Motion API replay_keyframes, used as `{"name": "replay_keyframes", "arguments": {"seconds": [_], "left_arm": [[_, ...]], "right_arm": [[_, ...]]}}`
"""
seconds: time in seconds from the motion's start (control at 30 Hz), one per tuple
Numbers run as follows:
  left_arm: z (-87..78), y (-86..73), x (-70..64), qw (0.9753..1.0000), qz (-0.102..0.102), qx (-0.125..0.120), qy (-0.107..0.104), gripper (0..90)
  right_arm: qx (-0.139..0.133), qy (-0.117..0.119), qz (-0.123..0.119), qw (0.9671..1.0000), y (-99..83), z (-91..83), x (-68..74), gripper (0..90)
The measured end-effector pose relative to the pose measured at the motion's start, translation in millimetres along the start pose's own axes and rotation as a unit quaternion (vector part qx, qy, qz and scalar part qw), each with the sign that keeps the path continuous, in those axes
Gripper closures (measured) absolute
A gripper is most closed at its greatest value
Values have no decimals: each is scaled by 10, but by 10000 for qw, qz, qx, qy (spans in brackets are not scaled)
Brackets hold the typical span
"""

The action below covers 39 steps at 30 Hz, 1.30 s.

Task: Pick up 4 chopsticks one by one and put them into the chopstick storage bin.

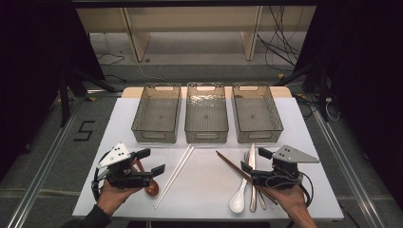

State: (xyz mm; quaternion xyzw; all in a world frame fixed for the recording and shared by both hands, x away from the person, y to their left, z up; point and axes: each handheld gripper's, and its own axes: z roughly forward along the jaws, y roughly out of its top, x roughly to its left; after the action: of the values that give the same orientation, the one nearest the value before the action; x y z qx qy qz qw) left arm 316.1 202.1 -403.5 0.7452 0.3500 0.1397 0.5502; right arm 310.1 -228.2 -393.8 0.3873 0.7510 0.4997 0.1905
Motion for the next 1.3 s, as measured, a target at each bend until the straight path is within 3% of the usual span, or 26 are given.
{"name": "replay_keyframes", "arguments": {"seconds": [0.3,0.57,0.73,0.8,0.9,0.93,0.97,1.17,1.3], "left_arm": [[5,4,12,10000,11,-23,1,183],[16,1,25,10000,-5,-48,15,184],[15,3,29,10000,14,-56,27,184],[21,1,29,10000,-4,-60,27,183],[25,2,28,10000,1,-50,24,183],[26,4,28,10000,7,-51,27,183],[26,5,27,10000,12,-54,26,183],[21,3,35,10000,17,-50,29,183],[12,5,43,10000,20,-55,18,183]], "right_arm": [[325,88,-9,9994,22,46,-24,232],[540,3,-58,9985,58,62,-73,237],[1006,28,-192,9947,90,117,-118,256],[1292,34,-312,9911,104,152,-142,270],[1783,8,-427,9830,111,231,-186,297],[2067,-60,-500,9771,106,293,-220,336],[2067,-60,-500,9771,106,293,-220,336],[2899,-130,-554,9554,35,416,-316,430],[3194,-70,-534,9461,-9,426,-343,492]]}}
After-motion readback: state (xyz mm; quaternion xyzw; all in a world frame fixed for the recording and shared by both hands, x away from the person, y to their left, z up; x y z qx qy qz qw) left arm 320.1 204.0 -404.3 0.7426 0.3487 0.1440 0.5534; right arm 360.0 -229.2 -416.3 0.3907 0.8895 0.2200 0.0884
